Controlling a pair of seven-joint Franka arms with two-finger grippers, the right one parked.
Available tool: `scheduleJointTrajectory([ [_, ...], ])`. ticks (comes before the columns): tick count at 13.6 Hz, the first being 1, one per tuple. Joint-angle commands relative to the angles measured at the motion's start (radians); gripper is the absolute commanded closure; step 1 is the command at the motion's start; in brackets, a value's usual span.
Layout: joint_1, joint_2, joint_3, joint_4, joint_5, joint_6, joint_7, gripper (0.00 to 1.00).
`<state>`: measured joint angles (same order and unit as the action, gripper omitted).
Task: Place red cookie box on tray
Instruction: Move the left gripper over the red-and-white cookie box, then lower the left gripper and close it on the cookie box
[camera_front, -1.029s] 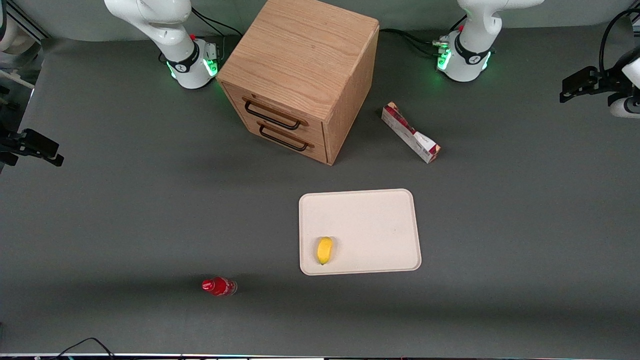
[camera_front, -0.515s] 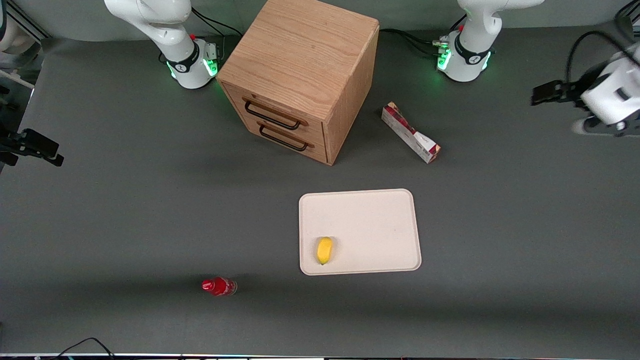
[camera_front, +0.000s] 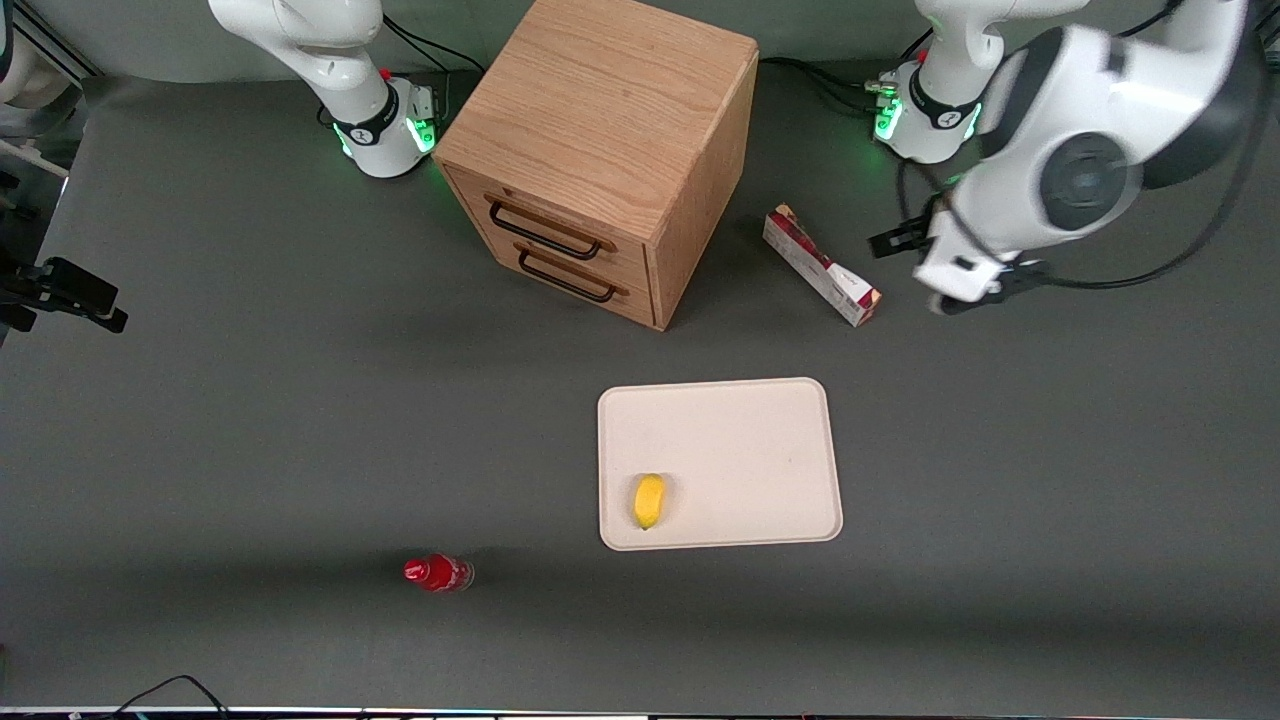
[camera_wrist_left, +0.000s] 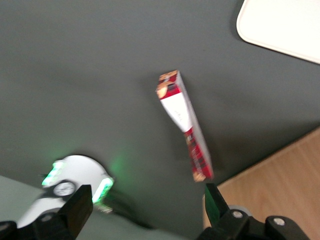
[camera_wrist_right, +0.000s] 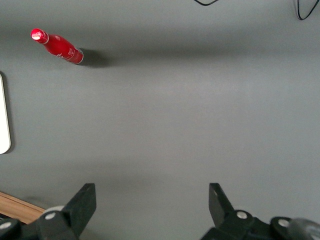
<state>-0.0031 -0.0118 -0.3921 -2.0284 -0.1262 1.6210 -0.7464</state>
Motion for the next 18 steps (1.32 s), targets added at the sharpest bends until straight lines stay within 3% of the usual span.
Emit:
scheduleJointTrajectory([
  [1,0.005,-0.037,-0.063,-0.215,-0.019,0.21,-0.126,0.0],
  [4,0.0,-0.022,-0.102,-0.389,-0.02,0.452,-0.257,0.0],
  [9,-0.02,0.075,-0.106,-0.502,-0.015,0.745,-0.321,0.02],
  [10,-0.026,0.091,-0.108,-0.509,-0.006,0.773,-0.353,0.18],
  [12,-0.038,0.104,-0.11,-0.509,0.011,0.78,-0.405,0.91],
  [13,-0.038,0.104,-0.11,-0.509,0.023,0.778,-0.409,1.0],
  [18,-0.028,0.092,-0.105,-0.478,0.037,0.746,-0.398,1.0],
])
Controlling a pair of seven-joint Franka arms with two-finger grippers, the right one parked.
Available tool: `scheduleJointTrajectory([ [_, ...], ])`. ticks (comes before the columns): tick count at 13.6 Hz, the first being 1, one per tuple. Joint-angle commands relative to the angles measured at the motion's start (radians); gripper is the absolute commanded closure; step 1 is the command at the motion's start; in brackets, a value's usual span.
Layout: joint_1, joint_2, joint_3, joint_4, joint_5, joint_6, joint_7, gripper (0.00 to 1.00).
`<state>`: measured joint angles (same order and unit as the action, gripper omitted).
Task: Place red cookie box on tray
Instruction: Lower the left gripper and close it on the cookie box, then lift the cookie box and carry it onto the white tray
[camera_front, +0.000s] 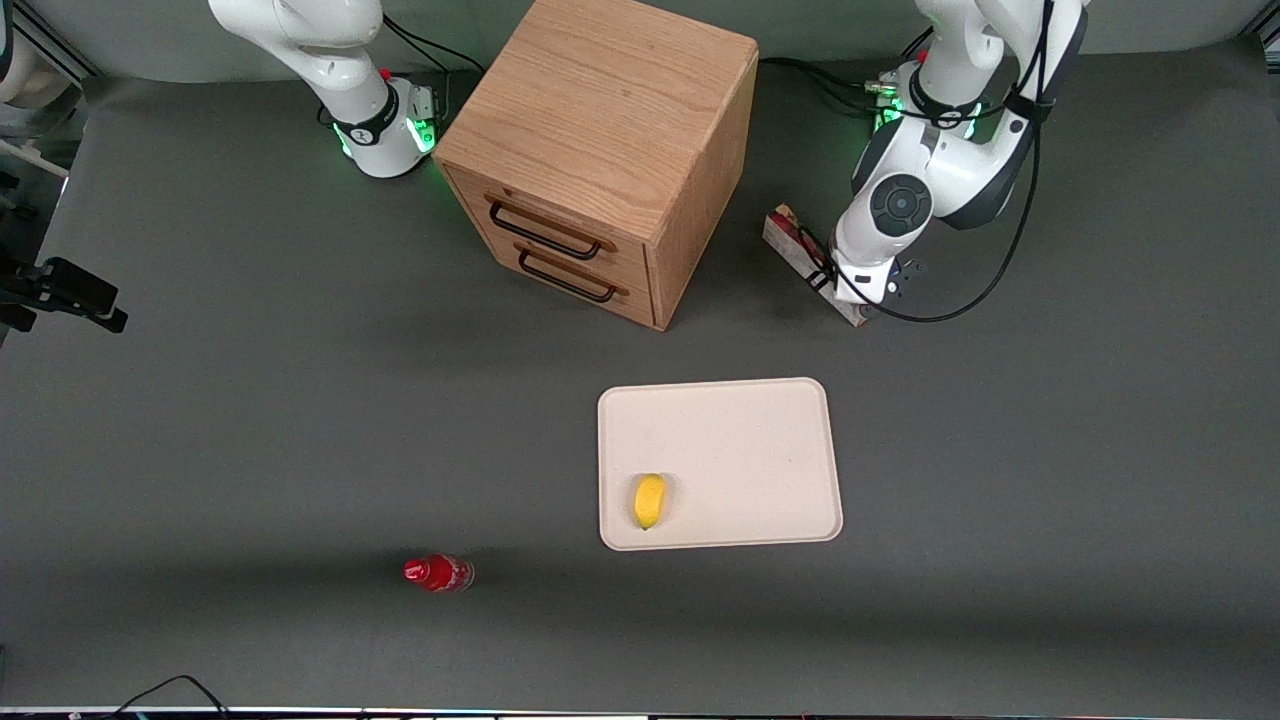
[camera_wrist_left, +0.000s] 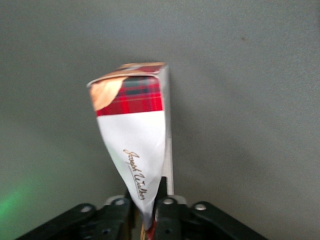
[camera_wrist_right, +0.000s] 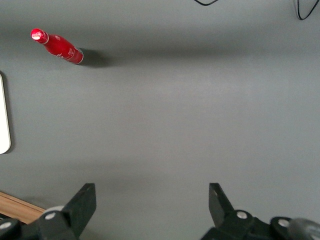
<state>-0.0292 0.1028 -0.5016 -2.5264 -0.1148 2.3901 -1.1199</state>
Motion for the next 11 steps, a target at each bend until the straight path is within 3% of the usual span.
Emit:
scheduleJointTrajectory([
  [1,0.002,-0.023,0.014,0.058,0.029,-0.066,-0.018,1.0],
  [2,0.012,-0.025,0.076,0.216,0.052,-0.242,0.047,1.0],
  [5,0.012,-0.012,0.144,0.462,0.064,-0.457,0.144,1.0],
  [9,0.006,0.13,0.141,0.862,0.196,-0.713,0.23,1.0],
  [11,0.0,0.245,0.126,1.1,0.201,-0.828,0.322,1.0],
])
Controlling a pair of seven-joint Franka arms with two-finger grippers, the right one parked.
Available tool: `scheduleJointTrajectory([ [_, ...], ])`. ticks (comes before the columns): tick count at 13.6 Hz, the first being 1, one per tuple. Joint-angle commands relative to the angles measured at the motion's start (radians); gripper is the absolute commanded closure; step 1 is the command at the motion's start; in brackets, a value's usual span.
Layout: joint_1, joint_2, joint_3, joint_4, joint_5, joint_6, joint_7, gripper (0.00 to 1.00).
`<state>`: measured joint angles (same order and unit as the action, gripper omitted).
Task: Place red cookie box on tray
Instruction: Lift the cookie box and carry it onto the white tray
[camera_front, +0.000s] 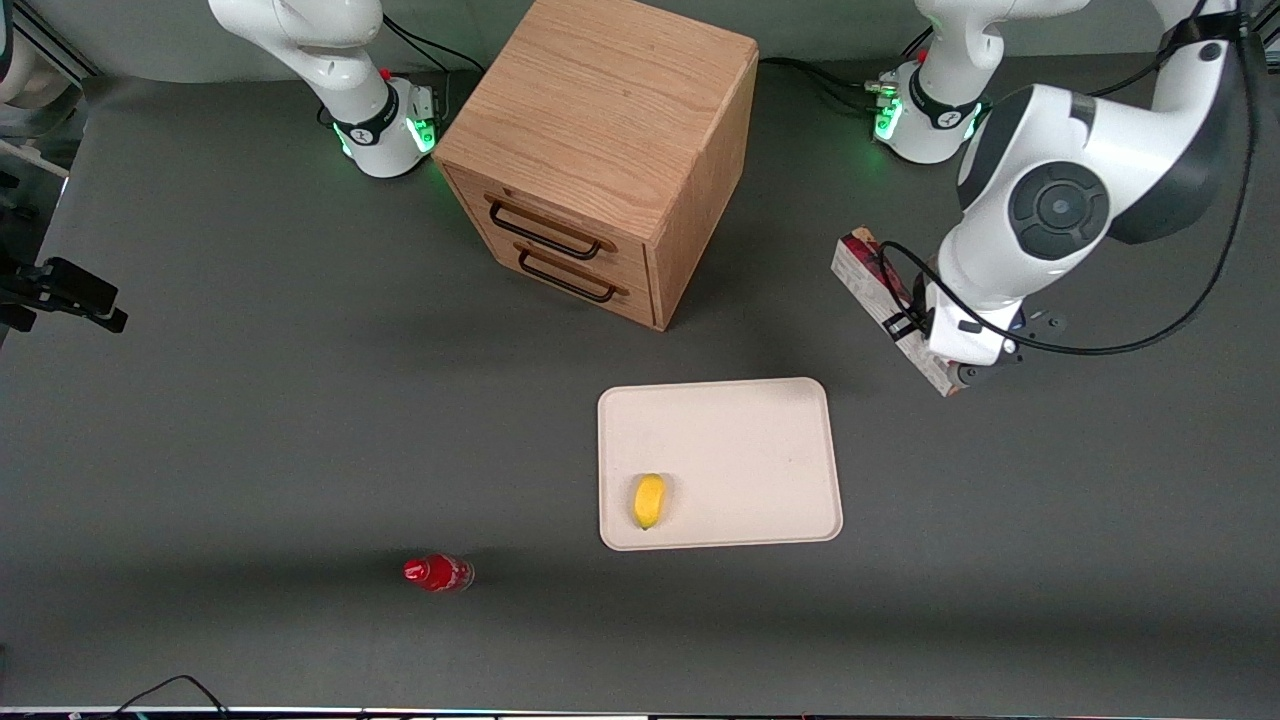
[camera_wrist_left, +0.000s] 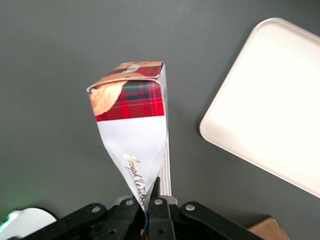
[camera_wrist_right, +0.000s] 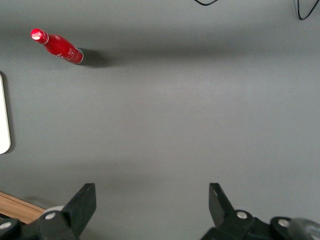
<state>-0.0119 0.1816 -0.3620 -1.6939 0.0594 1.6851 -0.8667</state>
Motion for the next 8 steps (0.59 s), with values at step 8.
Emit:
scheduleJointTrajectory([
  [8,-0.063,0.533,-0.118,0.372,0.174,0.103,0.256,1.0],
])
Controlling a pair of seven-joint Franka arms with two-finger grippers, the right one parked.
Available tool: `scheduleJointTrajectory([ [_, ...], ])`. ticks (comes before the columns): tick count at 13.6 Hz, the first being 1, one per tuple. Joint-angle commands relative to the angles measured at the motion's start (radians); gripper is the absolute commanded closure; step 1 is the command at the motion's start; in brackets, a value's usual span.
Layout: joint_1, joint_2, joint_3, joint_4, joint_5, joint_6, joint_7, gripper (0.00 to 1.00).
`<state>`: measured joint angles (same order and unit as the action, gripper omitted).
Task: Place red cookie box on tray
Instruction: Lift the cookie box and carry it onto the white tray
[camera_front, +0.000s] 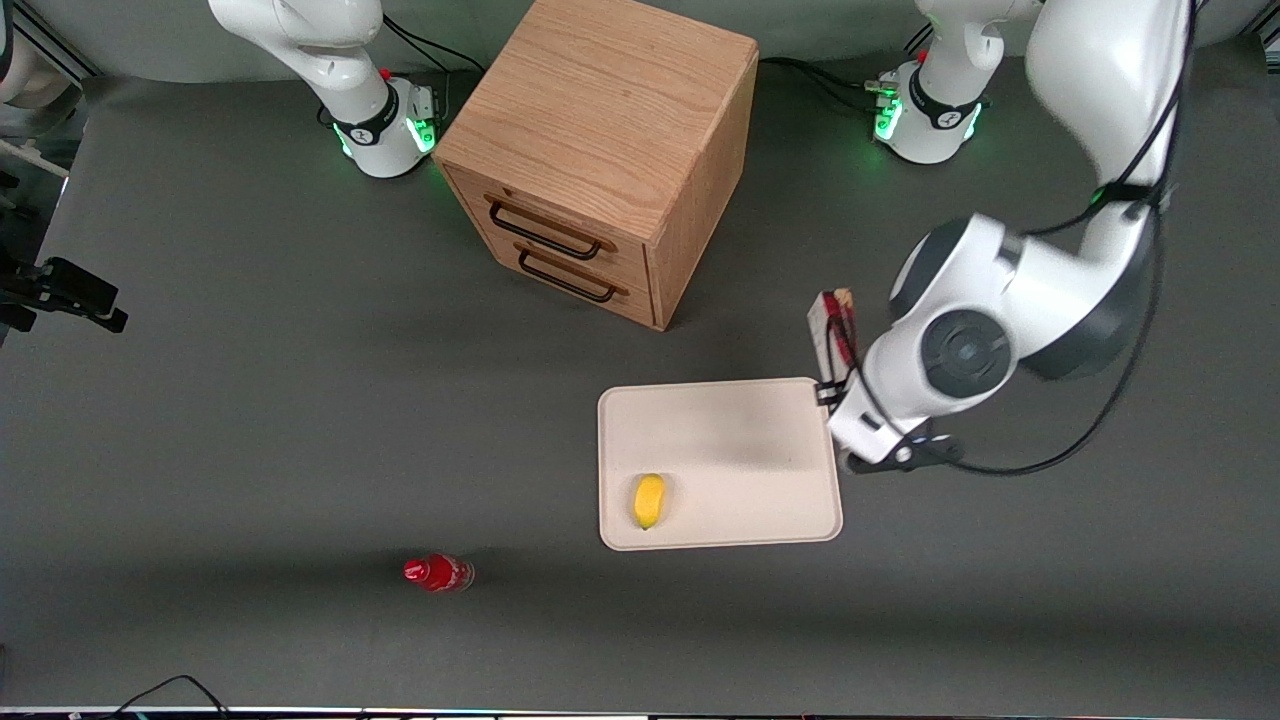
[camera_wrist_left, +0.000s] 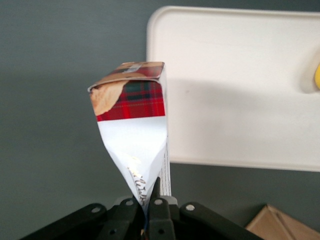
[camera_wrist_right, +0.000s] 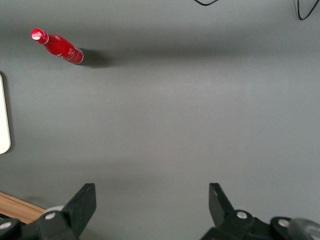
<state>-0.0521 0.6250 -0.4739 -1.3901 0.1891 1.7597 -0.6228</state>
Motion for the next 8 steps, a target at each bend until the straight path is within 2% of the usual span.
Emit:
scheduleJointTrajectory([
  [1,-0.023,0.113,-0.006,0.068,0.052,0.067,0.012,1.0],
  [6,-0.026,0.214,0.008,0.068,0.119,0.214,-0.006,1.0],
  [7,-0.026,0.216,0.008,0.068,0.119,0.215,-0.008,0.89],
  [8,-0.025,0.213,0.015,0.066,0.134,0.21,-0.014,0.01],
])
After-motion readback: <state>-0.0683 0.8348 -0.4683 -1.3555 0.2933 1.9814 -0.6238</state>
